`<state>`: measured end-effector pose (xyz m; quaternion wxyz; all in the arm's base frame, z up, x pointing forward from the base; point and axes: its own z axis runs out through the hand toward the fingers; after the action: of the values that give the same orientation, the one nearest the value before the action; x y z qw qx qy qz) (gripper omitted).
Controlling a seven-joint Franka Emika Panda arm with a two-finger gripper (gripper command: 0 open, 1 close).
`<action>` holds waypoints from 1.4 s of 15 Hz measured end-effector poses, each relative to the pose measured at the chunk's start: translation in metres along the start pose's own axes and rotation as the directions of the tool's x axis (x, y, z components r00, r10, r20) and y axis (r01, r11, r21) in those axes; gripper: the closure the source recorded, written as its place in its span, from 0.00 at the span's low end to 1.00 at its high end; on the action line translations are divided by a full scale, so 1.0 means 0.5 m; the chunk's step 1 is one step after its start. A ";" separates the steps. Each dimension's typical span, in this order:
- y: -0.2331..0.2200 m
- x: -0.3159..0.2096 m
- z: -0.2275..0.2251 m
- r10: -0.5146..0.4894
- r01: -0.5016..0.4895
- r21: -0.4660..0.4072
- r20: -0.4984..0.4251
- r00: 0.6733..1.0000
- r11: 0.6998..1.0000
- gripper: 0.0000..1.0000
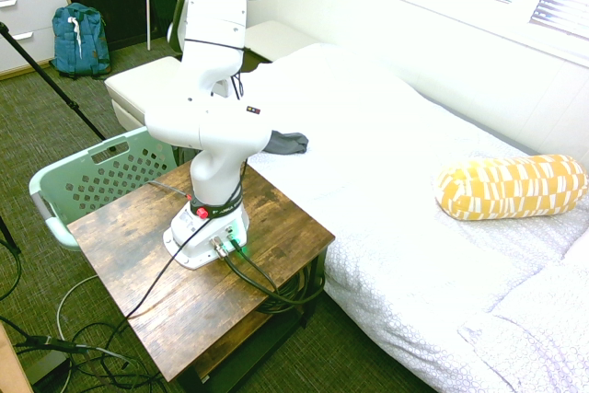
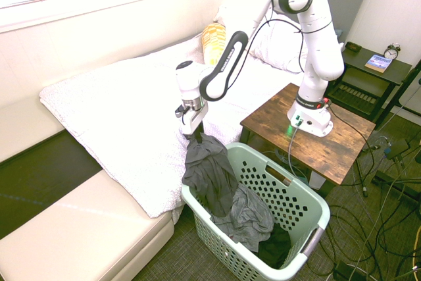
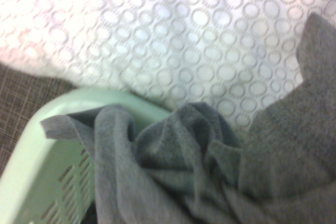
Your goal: Put my clothes in the laundry bag
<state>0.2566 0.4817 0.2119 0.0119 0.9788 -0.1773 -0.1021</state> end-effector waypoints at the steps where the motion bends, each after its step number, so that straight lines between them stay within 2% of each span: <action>1: 0.022 -0.052 -0.021 -0.018 0.018 0.000 -0.026 1.000 1.000 1.00; 4: 0.107 -0.183 -0.040 -0.078 0.076 -0.021 -0.089 0.993 0.997 1.00; 8: 0.166 -0.354 -0.003 -0.149 0.141 -0.058 -0.161 0.976 0.988 1.00; 13: 0.200 -0.481 0.110 -0.224 0.200 -0.127 -0.227 0.948 0.972 1.00; 16: 0.191 -0.520 0.164 -0.243 0.211 -0.155 -0.231 0.942 0.965 1.00; 17: 0.188 -0.527 0.179 -0.250 0.215 -0.165 -0.229 0.941 0.962 0.00; 21: 0.181 -0.547 0.224 -0.271 0.230 -0.195 -0.225 0.936 0.953 0.00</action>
<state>-0.0482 0.4937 0.1614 0.1025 0.9940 -0.0387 0.0068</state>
